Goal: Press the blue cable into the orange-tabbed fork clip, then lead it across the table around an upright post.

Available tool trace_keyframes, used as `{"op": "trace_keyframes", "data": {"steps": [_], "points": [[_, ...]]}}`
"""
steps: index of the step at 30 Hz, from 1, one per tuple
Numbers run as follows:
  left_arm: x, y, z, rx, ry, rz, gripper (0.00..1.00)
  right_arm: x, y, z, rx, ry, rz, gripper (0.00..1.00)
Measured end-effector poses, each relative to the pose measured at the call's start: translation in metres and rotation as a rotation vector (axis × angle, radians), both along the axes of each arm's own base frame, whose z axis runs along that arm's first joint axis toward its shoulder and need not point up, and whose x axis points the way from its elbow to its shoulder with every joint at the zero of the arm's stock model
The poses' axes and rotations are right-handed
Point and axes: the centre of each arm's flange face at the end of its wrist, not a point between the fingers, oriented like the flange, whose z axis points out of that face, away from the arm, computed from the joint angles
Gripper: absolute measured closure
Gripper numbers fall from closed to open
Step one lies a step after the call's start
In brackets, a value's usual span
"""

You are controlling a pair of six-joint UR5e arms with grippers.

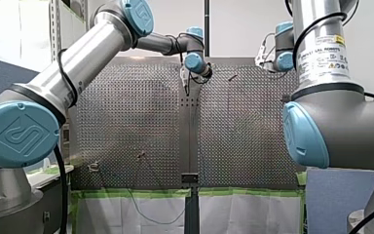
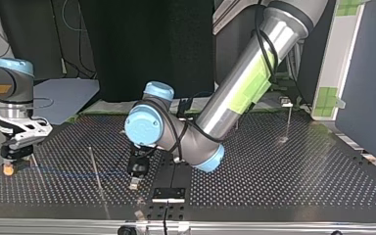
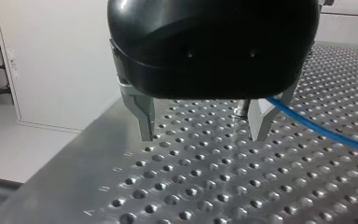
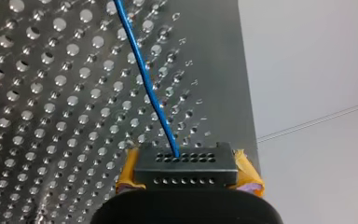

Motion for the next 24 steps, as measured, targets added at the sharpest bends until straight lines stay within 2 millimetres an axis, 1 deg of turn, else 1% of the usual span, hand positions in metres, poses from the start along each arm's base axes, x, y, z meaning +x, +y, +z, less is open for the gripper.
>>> {"op": "trace_keyframes", "data": {"steps": [5, 12, 16, 19, 24], "points": [[0.002, -0.001, -0.016, -0.003, 0.007, -0.012, 0.0, -0.002, -0.007, -0.013, 0.017, 0.006, 0.004, 1.0], [0.004, 0.003, -0.041, 0.002, 0.032, -0.016, 0.0, 0.0, -0.012, -0.027, 0.038, 0.013, 0.011, 1.0], [0.004, 0.004, -0.047, 0.004, 0.043, -0.016, 0.0, 0.003, -0.015, -0.038, 0.053, 0.018, 0.015, 1.0], [0.003, 0.005, -0.052, 0.004, 0.053, -0.016, 0.0, 0.005, -0.015, -0.042, 0.059, 0.02, 0.018, 1.0], [0.003, 0.005, -0.055, 0.004, 0.057, -0.017, 0.0, 0.009, -0.015, -0.05, 0.072, 0.024, 0.023, 1.0]]}}
